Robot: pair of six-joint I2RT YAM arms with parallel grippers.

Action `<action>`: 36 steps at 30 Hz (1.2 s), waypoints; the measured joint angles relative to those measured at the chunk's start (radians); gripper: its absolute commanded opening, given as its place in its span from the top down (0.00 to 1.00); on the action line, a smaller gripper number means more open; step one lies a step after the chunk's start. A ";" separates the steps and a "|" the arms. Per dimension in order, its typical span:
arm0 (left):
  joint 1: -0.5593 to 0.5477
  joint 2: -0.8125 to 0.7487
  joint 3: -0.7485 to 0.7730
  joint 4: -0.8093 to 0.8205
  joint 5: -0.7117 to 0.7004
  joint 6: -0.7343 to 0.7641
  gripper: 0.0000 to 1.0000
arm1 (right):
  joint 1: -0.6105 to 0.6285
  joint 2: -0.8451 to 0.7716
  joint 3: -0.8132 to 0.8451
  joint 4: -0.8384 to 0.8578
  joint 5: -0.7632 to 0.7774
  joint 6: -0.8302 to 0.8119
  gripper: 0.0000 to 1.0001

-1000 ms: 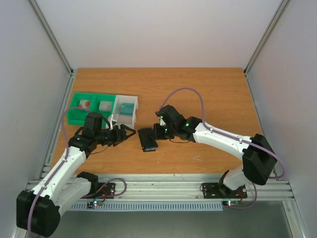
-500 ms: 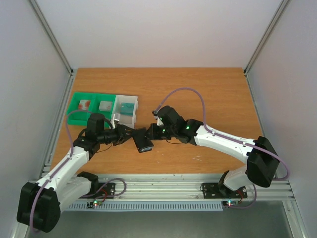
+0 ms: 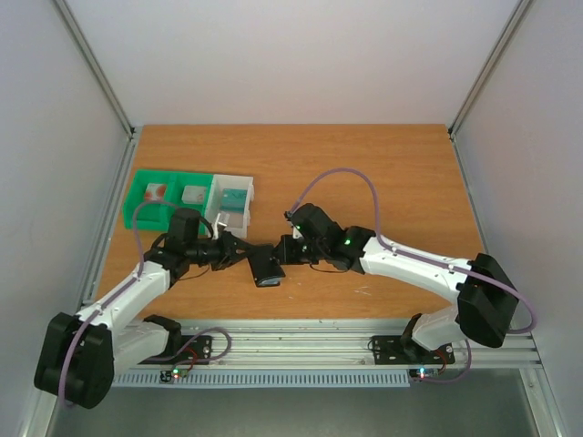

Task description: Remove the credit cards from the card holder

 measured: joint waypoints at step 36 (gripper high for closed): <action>-0.021 0.266 -0.020 0.051 -0.068 0.154 0.43 | -0.017 0.029 -0.176 0.052 0.141 0.009 0.99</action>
